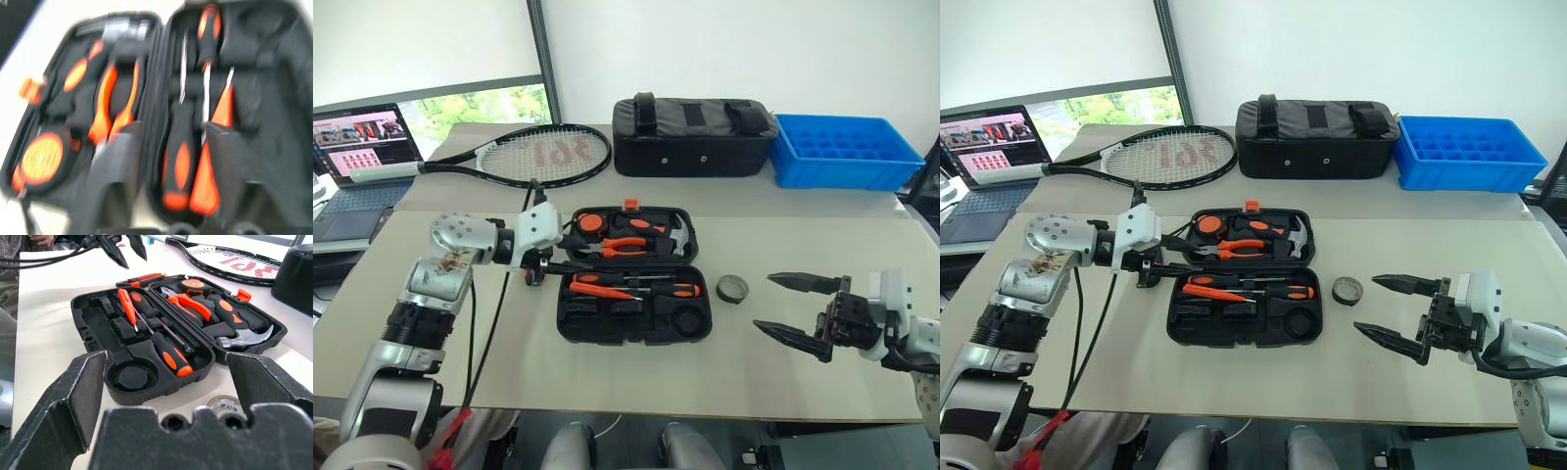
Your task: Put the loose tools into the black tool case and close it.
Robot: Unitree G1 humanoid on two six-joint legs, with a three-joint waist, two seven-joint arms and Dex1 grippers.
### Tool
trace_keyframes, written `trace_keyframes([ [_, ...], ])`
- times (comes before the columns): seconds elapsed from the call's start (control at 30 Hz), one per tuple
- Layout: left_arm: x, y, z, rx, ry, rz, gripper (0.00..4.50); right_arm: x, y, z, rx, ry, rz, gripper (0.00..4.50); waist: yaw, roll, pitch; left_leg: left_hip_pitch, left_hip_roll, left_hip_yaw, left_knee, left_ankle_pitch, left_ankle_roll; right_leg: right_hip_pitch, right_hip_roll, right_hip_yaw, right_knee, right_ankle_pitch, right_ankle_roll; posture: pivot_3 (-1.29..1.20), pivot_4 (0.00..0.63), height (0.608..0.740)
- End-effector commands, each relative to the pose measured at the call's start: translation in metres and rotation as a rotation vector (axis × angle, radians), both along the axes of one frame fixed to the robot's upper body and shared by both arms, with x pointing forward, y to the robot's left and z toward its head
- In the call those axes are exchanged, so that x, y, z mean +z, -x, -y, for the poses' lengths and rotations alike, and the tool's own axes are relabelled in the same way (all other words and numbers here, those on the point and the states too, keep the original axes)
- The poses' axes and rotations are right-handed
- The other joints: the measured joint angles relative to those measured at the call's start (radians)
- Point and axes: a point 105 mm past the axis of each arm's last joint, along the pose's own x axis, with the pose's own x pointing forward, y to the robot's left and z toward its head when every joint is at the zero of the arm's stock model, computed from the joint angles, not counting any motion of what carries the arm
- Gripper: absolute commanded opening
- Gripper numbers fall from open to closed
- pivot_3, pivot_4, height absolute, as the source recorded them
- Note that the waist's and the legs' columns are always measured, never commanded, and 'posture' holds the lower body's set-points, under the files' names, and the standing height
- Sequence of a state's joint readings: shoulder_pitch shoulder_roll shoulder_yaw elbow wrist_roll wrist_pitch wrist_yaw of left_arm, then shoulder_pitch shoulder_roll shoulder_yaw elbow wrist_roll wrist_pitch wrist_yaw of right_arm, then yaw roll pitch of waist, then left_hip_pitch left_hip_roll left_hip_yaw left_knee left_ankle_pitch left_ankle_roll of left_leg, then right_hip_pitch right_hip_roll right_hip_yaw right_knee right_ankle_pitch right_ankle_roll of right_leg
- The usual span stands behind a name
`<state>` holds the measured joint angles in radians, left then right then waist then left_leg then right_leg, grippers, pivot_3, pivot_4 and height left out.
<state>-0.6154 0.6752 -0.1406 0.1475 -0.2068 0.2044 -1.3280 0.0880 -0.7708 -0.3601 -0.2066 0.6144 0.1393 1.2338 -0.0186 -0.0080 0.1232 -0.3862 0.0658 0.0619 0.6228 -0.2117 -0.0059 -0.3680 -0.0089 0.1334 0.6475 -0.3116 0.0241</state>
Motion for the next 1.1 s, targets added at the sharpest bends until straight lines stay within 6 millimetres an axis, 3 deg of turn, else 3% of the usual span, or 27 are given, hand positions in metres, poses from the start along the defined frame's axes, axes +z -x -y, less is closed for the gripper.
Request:
trace_keyframes([
  [0.03,0.0,0.017,0.001,-0.062,0.026,-0.079,0.17,0.011,0.004,-0.003,0.011,-0.013,0.051,4.5,-0.002,0.0,0.0,0.0,0.0,0.0,0.0,0.0,0.0,0.0,0.0,0.0,0.0,0.0,0.0,0.0,0.15,0.708],
  [0.13,0.0,0.015,0.002,-0.045,0.039,-0.069,0.08,0.011,0.005,-0.002,0.009,-0.011,0.048,4.5,0.001,0.0,0.0,-0.001,0.0,-0.003,0.002,0.0,0.0,0.0,0.0,-0.003,0.0,0.0,0.0,0.0,0.15,0.708],
  [0.5,-0.033,-0.015,0.0,0.127,-0.015,0.012,0.08,0.01,0.005,-0.007,0.012,-0.021,0.051,4.5,0.003,0.001,0.0,-0.002,0.0,-0.006,0.003,0.0,0.0,0.002,0.0,-0.006,0.0,0.0,0.0,0.0,0.15,0.708],
  [0.7,-0.051,-0.012,-0.01,0.106,-0.109,-0.012,0.08,0.01,0.005,-0.007,0.01,-0.023,0.052,4.5,0.003,0.001,0.0,-0.002,0.0,-0.006,0.003,0.0,0.0,0.002,0.0,-0.006,0.0,0.0,0.0,0.0,0.15,0.708],
  [1.1,-0.054,0.008,-0.012,0.048,-0.08,-0.097,0.08,0.008,0.003,-0.007,0.01,-0.027,0.051,4.5,0.001,0.003,-0.002,-0.001,0.0,-0.006,0.003,0.0,0.0,0.002,0.0,-0.007,0.0,0.0,0.0,0.0,0.15,0.708],
])
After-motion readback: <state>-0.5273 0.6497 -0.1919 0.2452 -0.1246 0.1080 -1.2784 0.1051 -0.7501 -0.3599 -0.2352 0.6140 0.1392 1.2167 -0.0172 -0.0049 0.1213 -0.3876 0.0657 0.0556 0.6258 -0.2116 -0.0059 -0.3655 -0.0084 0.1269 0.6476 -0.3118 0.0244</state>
